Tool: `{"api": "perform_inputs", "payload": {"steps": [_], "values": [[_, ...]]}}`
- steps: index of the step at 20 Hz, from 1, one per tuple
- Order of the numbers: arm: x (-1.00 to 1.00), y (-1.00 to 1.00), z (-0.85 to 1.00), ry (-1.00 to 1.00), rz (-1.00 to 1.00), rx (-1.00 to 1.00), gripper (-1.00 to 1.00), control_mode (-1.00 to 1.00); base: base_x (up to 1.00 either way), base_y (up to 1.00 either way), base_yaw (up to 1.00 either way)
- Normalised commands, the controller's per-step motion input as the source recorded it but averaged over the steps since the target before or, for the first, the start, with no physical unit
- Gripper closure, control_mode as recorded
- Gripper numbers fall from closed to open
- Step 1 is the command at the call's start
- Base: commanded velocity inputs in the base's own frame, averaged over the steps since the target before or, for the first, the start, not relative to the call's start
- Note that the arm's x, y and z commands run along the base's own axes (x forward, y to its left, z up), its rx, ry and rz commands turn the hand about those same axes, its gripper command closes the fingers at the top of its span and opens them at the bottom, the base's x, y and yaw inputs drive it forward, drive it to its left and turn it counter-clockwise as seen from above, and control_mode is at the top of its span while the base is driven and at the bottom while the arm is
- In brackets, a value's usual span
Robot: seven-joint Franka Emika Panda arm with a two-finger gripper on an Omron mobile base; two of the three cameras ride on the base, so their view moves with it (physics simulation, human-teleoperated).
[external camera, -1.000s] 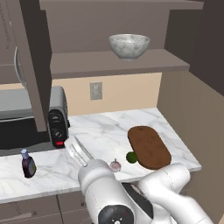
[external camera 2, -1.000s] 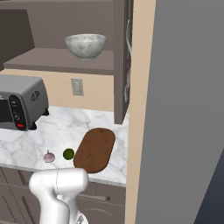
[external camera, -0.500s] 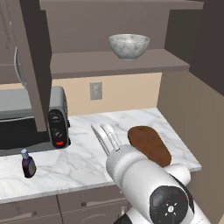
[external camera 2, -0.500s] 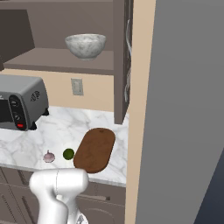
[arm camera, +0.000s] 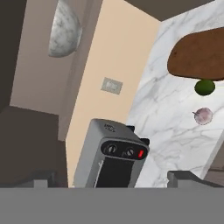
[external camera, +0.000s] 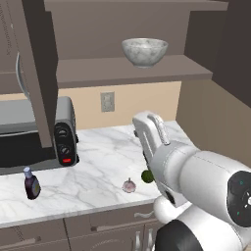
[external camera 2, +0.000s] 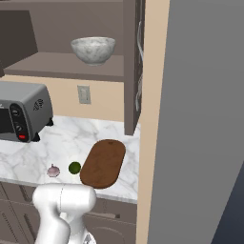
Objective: Open the cabinet. Place the bowl and condiment on the counter. Then place the lime and garlic on the cutting board.
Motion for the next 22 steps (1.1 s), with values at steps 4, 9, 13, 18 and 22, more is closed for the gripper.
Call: {"api": "perform_inputs", "payload": {"steps": [4,9,13,18,22], "values": [[0.01,-0.40,0.27,0.00,-0.06,0.04,-1.00,-1.00,0.00,0.00,0.00],[0.15,-0.38,0.23,0.02,-0.05,0.05,-1.00,-1.00,0.00,0.00,0.00],[0.42,-0.07,0.26,0.01,-0.07,0.01,-1.00,-1.00,0.00,0.00,0.00],[0.50,-0.01,0.16,0.01,-0.05,0.00,-1.00,-1.00,0.00,0.00,0.00],[0.27,-0.05,0.07,0.00,0.00,0.00,-1.00,-1.00,0.00,0.00,0.00]]}}
